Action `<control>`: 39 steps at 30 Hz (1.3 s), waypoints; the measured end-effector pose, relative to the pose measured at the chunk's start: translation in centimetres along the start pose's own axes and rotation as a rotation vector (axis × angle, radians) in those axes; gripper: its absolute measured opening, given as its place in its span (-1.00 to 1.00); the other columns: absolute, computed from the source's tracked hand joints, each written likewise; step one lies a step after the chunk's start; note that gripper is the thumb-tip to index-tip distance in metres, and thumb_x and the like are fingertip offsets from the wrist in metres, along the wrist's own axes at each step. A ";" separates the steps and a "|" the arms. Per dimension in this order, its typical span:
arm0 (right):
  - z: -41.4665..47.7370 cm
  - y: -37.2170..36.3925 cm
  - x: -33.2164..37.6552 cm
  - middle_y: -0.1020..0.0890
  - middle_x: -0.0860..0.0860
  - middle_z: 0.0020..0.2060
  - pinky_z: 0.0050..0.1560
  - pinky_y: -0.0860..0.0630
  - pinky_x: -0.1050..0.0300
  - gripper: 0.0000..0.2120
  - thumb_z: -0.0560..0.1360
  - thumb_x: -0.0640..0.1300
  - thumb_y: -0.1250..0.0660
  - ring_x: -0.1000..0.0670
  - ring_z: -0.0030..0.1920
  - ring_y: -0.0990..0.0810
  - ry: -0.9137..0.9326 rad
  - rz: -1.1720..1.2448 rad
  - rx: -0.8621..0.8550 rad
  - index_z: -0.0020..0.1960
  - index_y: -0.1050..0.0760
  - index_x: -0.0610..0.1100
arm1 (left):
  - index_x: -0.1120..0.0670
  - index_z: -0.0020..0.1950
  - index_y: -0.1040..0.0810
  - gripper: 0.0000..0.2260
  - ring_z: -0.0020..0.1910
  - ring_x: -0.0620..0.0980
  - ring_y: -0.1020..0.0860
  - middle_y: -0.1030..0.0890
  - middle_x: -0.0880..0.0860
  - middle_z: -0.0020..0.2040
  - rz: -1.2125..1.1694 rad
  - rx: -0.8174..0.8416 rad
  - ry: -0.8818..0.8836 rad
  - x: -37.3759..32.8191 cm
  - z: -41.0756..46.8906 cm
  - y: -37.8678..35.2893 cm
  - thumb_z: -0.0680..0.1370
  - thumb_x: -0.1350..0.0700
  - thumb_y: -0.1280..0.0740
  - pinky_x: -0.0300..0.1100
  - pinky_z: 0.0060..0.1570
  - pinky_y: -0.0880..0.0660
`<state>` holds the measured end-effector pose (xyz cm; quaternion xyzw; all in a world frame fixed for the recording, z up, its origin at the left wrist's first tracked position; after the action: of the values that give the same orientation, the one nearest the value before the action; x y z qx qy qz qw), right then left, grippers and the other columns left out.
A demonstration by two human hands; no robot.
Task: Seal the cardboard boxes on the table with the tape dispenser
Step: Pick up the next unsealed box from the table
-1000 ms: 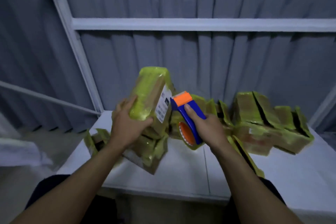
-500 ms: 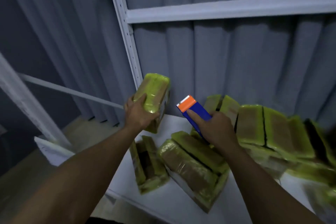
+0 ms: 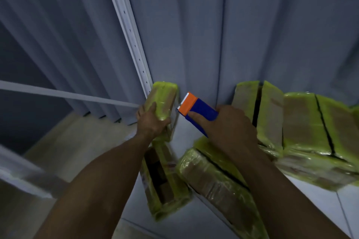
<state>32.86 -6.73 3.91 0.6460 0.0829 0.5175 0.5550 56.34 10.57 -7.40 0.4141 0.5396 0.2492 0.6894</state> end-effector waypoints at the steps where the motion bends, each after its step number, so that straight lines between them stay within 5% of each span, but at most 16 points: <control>1: 0.0 0.0 0.2 -0.53 0.05 -0.27 -0.33 -0.40 0.13 -0.38 0.38 0.57 -0.25 -0.04 -0.24 -0.58 0.010 -0.009 -0.007 -0.17 -0.42 -0.02 | -0.01 0.57 -0.21 -0.13 0.52 0.27 -0.14 -0.03 0.21 0.56 0.009 -0.004 -0.018 0.2 0.0 0.0 0.38 -0.24 -0.50 0.09 0.43 -0.28; 4: -0.4 0.5 0.7 -0.49 0.09 -0.30 -0.36 -0.38 0.14 -0.39 0.39 0.56 -0.24 -0.01 -0.28 -0.55 0.018 -0.025 -0.021 -0.16 -0.42 -0.01 | -0.11 0.58 -0.14 -0.03 0.56 0.20 -0.07 0.08 0.14 0.60 0.001 0.029 -0.042 0.8 0.0 0.1 0.30 -0.45 -0.43 0.09 0.48 -0.22; 6: -1.2 1.1 1.2 -0.47 0.12 -0.31 -0.37 -0.39 0.14 -0.40 0.40 0.56 -0.23 0.00 -0.28 -0.55 0.057 -0.049 -0.027 -0.12 -0.43 0.00 | -0.17 0.59 -0.09 -0.10 0.59 0.14 0.03 -0.10 0.15 0.60 0.081 -0.007 -0.088 1.7 -0.1 0.7 0.36 -0.56 -0.20 0.15 0.53 -0.09; 9: -3.3 2.3 1.8 -0.43 0.15 -0.32 -0.39 -0.37 0.15 -0.42 0.40 0.57 -0.21 0.01 -0.28 -0.52 0.110 -0.091 -0.013 -0.10 -0.38 0.03 | -0.08 0.54 -0.26 -0.32 0.51 0.21 -0.21 -0.34 0.16 0.50 0.152 -0.033 -0.191 0.7 -3.6 2.9 0.50 -0.34 -0.26 0.14 0.44 -0.27; 12: -5.8 3.6 1.7 -0.50 0.10 -0.24 -0.33 -0.45 0.13 -0.40 0.38 0.59 -0.19 0.00 -0.24 -0.54 0.124 -0.117 0.000 -0.07 -0.39 0.03 | -0.02 0.11 -0.63 -0.63 0.10 0.04 -0.60 -0.65 0.01 0.11 -0.051 0.140 -0.207 -2.8 -9.3 3.9 0.48 -0.24 -0.31 -0.08 0.08 -0.54; 14: -7.7 4.9 1.0 -0.51 0.12 -0.22 -0.29 -0.46 0.12 -0.41 0.38 0.59 -0.21 0.01 -0.22 -0.54 0.113 -0.102 -0.005 -0.06 -0.38 0.07 | -0.02 0.14 -0.62 -0.53 0.00 -0.12 -0.62 -0.65 -0.07 0.09 -0.081 0.331 -0.175 -4.8 -13.3 3.2 0.47 -0.35 -0.28 -0.12 0.03 -0.56; 16: -9.5 6.7 -0.1 -0.52 0.12 -0.23 -0.27 -0.48 0.11 -0.42 0.38 0.60 -0.21 -0.01 -0.21 -0.56 0.087 -0.117 -0.021 -0.07 -0.37 0.08 | -0.04 0.30 -0.55 -0.49 0.13 -0.14 -0.58 -0.59 -0.10 0.20 -0.019 0.401 -0.184 -6.2 -16.7 2.6 0.50 -0.34 -0.31 -0.22 0.09 -0.49; 20: -12.7 10.2 -3.1 -0.56 0.06 -0.31 -0.34 -0.47 0.09 -0.35 0.36 0.60 -0.24 -0.03 -0.27 -0.58 0.015 -0.096 -0.028 -0.20 -0.41 -0.02 | -0.03 0.17 -0.56 -0.75 0.09 -0.14 -0.53 -0.54 -0.17 0.07 -0.075 0.449 -0.236 -9.2 -22.0 2.4 0.57 -0.12 -0.34 -0.29 -0.01 -0.38; 23: -14.7 12.2 -6.0 -0.54 0.05 -0.36 -0.36 -0.46 0.07 -0.36 0.33 0.59 -0.28 -0.01 -0.32 -0.56 -0.041 -0.077 -0.022 -0.24 -0.42 -0.02 | 0.07 0.25 -0.55 -0.48 0.10 -0.07 -0.55 -0.59 -0.03 0.15 -0.186 0.387 -0.232 -9.5 -23.4 2.4 0.36 -0.12 -0.47 -0.26 0.08 -0.44; 26: -16.4 14.1 -9.5 -0.54 0.02 -0.36 -0.38 -0.38 0.08 -0.33 0.32 0.60 -0.28 0.00 -0.33 -0.54 -0.103 -0.088 -0.014 -0.26 -0.44 -0.06 | 0.09 0.22 -0.52 -0.35 0.00 0.03 -0.60 -0.63 0.11 0.07 -0.254 0.419 -0.173 -8.3 -24.6 0.2 0.19 -0.13 -0.53 0.02 0.06 -0.59; 32: -19.5 17.9 -15.3 -0.56 0.02 -0.39 -0.38 -0.43 0.08 -0.35 0.35 0.56 -0.32 0.02 -0.37 -0.56 -0.179 -0.085 -0.008 -0.24 -0.49 -0.07 | 0.05 0.52 -0.19 0.09 0.16 0.11 -0.56 -0.50 0.11 0.24 -0.151 0.435 -0.173 -10.7 -29.1 -1.3 0.10 -0.34 -0.48 -0.08 0.00 -0.56; 39: -20.7 19.6 -18.7 -0.60 -0.02 -0.41 -0.31 -0.49 0.08 -0.41 0.40 0.46 -0.39 -0.02 -0.38 -0.61 -0.195 -0.003 -0.003 -0.25 -0.53 -0.10 | 0.00 0.19 -0.49 -0.33 0.13 0.13 -0.50 -0.54 0.07 0.06 -0.216 0.380 -0.191 -14.0 -34.0 -2.3 0.19 -0.32 -0.42 -0.06 0.01 -0.51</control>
<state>-0.45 -13.69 5.68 0.6926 0.0285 0.4513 0.5620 19.71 8.60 -4.34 0.4980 0.5501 0.0279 0.6698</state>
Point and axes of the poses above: each hand's wrist, its own z-axis towards the middle knuckle, its own y-axis out of the back of the hand, x = y × z, the point moved 8 cm from there along z, towards the middle knuckle
